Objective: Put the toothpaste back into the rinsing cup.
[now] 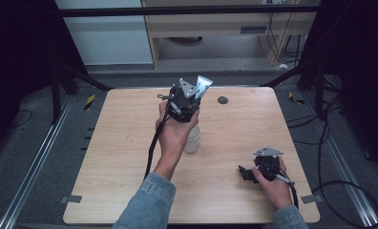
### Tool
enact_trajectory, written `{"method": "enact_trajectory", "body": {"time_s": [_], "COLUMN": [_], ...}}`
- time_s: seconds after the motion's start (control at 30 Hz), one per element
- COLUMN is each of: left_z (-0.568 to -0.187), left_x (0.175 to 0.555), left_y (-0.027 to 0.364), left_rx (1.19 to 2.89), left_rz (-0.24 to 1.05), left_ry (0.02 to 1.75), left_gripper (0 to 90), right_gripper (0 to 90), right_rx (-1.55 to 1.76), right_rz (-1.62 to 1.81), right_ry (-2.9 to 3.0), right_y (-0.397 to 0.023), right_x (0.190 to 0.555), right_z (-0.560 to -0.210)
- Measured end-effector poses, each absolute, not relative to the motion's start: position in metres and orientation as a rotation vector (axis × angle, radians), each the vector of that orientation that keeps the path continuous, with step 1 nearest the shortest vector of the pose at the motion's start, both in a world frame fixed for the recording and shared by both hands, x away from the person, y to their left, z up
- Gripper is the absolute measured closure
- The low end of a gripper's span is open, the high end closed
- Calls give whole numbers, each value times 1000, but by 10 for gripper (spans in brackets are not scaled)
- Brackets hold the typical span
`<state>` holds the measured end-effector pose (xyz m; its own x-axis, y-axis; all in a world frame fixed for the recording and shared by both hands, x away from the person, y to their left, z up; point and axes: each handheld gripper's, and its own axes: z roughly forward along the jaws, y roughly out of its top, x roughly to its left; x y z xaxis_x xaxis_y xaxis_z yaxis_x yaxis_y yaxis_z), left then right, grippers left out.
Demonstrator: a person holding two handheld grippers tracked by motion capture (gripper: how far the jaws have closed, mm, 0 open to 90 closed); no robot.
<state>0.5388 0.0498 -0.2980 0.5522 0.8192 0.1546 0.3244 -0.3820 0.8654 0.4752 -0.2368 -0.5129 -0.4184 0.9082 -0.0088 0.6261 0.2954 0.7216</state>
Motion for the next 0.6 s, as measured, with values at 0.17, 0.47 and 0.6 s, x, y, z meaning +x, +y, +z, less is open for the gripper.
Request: {"method": "enact_trajectory", "body": {"time_s": [0.17, 0.47, 0.6], "left_z": [-301, -304, -308], "left_x": [544, 551, 552], "left_y": [49, 52, 52], "left_rx": [1944, 1891, 1852], "left_rz": [749, 767, 772], "left_ry": [925, 930, 918], "left_gripper": [784, 784, 784], "right_gripper": [4, 4, 4], "right_rx": [1371, 1370, 1373], "right_rz": [910, 910, 912], "right_ry": [2151, 2150, 2150], "right_y": [-237, -237, -237], "right_x": [475, 475, 475], "right_z": [-513, -513, -513]}}
